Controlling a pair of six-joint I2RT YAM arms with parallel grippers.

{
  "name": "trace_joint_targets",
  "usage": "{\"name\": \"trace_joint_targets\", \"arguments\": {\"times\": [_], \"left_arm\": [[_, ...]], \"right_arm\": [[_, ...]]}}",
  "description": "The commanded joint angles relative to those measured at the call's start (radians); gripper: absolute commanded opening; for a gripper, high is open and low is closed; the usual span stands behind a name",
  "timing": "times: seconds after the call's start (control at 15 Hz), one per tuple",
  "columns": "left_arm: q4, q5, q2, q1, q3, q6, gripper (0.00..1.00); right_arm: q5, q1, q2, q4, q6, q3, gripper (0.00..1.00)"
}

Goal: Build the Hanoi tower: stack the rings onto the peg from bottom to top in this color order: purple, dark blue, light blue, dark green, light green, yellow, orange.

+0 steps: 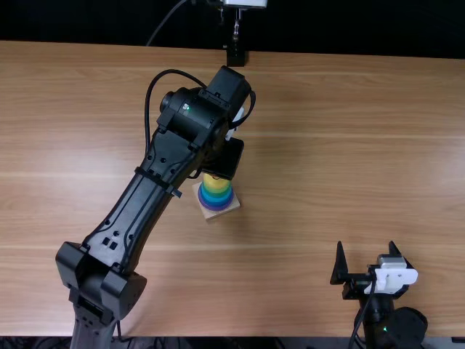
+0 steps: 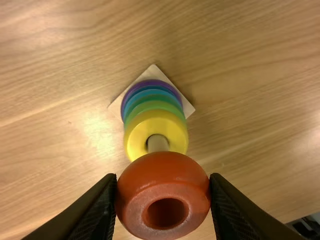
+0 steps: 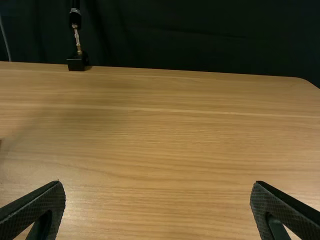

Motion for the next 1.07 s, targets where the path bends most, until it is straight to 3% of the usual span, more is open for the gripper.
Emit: {"name": "trace_joint_targets", "arguments": {"times": [0.0, 0.13, 0.2, 0.33, 0.8, 1.0], "left_arm": [[-0.002, 0.02, 0.021, -0.004, -0.014, -0.008, 0.0], [0.0, 0.02, 0.021, -0.002, -0.014, -0.008, 0.0], [-0.002, 0.022, 0.021, -0.002, -0.014, -0.008, 0.19], [-0.003, 0.022, 0.021, -0.001, -0.014, -0.008, 1.0], [0.006, 0.023, 0.006, 0.002, -0.009, -0.007, 1.0], [0.179, 0.02, -0.055, 0.082, -0.026, -0.005, 1.0]], "right_arm": [[-0.011, -0.012, -0.013, -0.079, 0.0, -0.058, 1.0], [-0.011, -0.012, -0.013, -0.079, 0.0, -0.058, 1.0], [-0.011, -0.012, -0.013, -0.079, 0.0, -0.058, 1.0], [-0.011, -0.014, -0.013, -0.079, 0.0, -0.057, 1.0], [-0.011, -0.012, -0.013, -0.079, 0.0, -0.058, 1.0], [-0.011, -0.012, -0.013, -0.079, 0.0, -0.058, 1.0]]}}
